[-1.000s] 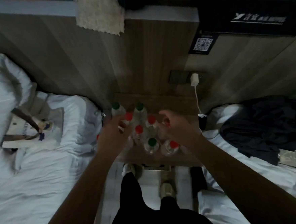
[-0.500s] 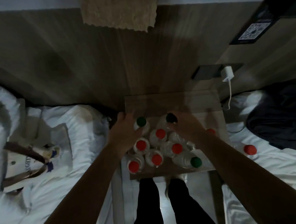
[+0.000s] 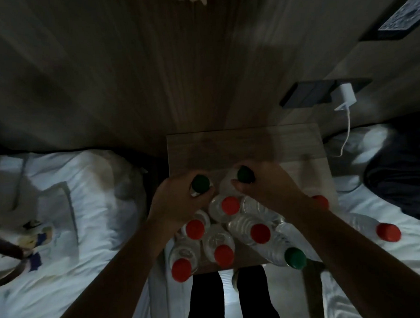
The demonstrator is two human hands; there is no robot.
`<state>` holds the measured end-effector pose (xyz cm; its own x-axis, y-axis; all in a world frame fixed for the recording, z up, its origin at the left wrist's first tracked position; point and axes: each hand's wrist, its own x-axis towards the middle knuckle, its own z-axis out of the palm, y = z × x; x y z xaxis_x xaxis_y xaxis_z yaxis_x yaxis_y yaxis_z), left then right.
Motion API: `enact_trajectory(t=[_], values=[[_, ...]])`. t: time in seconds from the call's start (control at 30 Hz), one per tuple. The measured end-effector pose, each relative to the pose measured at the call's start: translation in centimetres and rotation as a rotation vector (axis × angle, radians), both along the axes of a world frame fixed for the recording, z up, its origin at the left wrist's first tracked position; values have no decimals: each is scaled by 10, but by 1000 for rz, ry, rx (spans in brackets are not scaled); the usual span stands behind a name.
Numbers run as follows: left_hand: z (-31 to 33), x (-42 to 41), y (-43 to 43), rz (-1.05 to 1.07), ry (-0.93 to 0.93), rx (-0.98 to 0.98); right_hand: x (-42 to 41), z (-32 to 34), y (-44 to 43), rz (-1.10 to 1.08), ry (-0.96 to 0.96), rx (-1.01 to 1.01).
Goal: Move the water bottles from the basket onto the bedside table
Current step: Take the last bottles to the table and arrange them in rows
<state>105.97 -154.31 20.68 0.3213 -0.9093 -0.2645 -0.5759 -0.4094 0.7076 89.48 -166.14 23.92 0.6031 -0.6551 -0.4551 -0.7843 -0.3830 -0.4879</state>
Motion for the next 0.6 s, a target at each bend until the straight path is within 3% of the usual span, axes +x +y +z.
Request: enact_trajectory(t=[0.3,0.6], values=[[0,25,-16,171,-66,-89,23,4,-25,-33,-129,-9],[9,75,-60,159,-192,-236,82,2,-56,-81,-325,-90]])
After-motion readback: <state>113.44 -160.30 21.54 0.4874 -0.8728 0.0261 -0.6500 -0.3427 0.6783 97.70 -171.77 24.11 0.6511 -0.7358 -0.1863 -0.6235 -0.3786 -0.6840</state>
